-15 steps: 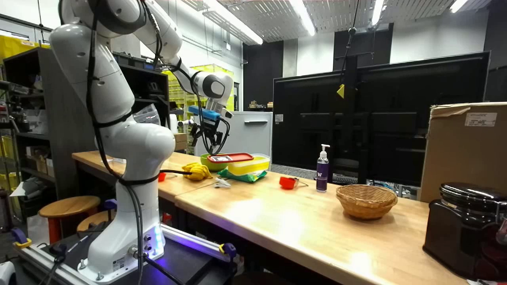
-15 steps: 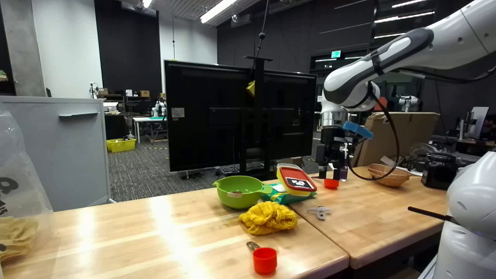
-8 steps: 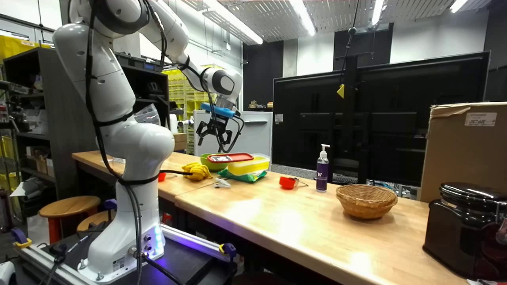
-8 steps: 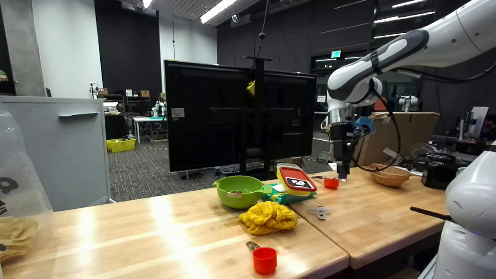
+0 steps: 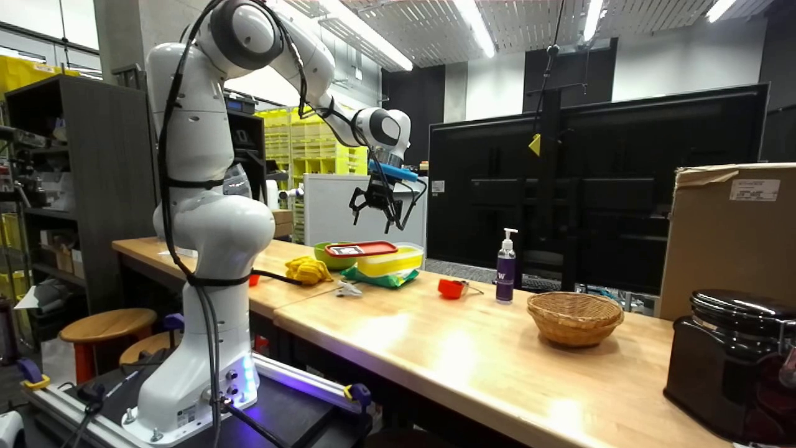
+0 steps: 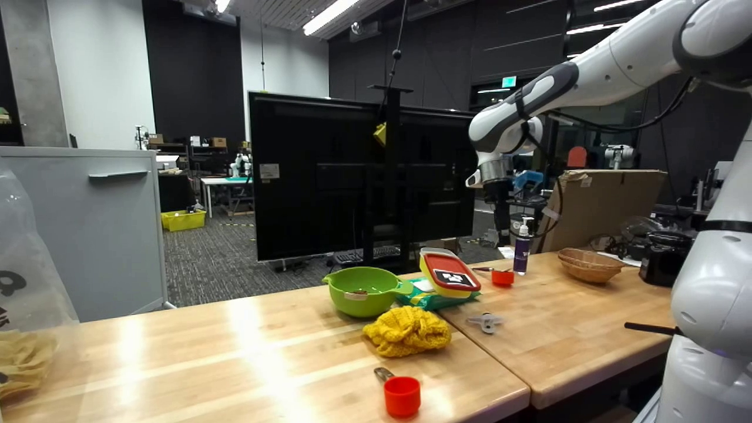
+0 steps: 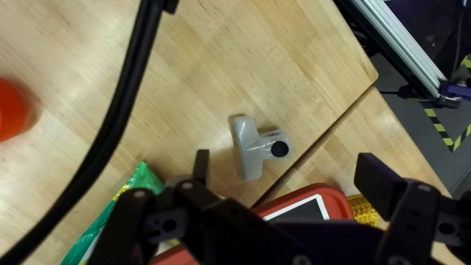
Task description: Move the spoon forward, then use the spoon to stir in the green bowl
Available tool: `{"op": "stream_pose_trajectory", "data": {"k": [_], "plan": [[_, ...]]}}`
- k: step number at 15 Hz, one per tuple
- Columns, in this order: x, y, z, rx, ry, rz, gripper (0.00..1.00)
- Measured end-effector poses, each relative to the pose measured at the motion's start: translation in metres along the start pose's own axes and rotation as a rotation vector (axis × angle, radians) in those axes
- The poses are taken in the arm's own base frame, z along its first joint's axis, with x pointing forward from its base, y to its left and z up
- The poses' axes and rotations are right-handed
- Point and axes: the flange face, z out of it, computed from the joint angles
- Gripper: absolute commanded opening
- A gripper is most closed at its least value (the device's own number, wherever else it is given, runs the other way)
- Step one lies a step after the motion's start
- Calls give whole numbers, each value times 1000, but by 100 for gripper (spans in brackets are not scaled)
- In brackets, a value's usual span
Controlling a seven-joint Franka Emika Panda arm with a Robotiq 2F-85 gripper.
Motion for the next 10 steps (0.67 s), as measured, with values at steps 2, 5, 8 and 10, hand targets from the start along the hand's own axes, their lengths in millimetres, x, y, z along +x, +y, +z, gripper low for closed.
{"op": "stream_pose_trajectory", "data": {"k": [2, 5, 8, 10], "plan": [[-1, 0, 3, 5, -5, 1, 100], [-6, -4, -1, 0, 7, 3, 100], [-5, -2, 0, 0, 3, 3, 100], [-3, 7, 1, -9, 2, 3, 100]]}}
